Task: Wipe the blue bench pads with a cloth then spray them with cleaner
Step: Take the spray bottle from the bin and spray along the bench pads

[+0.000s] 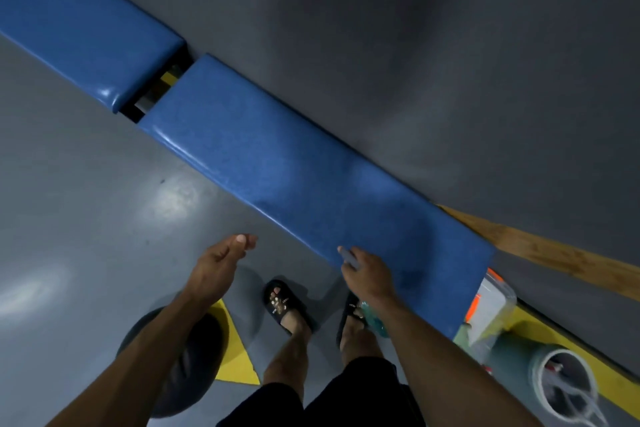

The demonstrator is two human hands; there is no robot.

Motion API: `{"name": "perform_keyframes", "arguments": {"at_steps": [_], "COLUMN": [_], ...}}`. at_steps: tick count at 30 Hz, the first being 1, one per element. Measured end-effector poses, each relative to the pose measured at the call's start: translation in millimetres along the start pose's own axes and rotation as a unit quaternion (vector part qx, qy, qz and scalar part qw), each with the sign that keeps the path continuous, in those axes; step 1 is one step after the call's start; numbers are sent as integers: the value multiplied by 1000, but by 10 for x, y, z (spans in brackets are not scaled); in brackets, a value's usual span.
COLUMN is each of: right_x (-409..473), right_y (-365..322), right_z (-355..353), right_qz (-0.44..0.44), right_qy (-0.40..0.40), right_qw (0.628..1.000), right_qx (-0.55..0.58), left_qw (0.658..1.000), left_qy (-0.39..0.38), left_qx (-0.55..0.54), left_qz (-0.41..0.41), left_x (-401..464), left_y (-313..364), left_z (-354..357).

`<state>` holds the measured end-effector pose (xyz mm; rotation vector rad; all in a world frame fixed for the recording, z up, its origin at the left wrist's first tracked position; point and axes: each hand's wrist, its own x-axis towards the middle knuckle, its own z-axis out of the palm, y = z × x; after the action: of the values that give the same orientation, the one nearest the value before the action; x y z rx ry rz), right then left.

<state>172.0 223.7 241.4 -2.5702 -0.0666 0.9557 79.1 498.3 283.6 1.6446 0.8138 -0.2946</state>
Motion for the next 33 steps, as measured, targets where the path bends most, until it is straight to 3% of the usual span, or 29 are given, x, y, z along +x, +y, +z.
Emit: {"name": "perform_keyframes", "arguments": {"at_steps": [3,7,19,26,33], "right_x": [-41,132,1331,1423,1005], "right_y": [-167,-282,-293,-389,-676], "right_z": [187,165,-1008,-949,-323], "right_qz": [-24,13,70,50,-103], "right_qy": [-17,19,108,46,-116], "right_qw": [999,1000,989,997,988], "right_qx": [-22,-8,71,39,-18], "left_qw": [1000,1000,999,999,999], "left_qy": [-3,5,20,11,25], "left_qx": [-1,-3,12,36,27], "left_qz": [-1,-7,-31,-27,-26], "left_x": [11,54,555,856,900], "left_y": [-34,-57,422,703,751], "left_z": [-125,-250,-372,-275,-299]}}
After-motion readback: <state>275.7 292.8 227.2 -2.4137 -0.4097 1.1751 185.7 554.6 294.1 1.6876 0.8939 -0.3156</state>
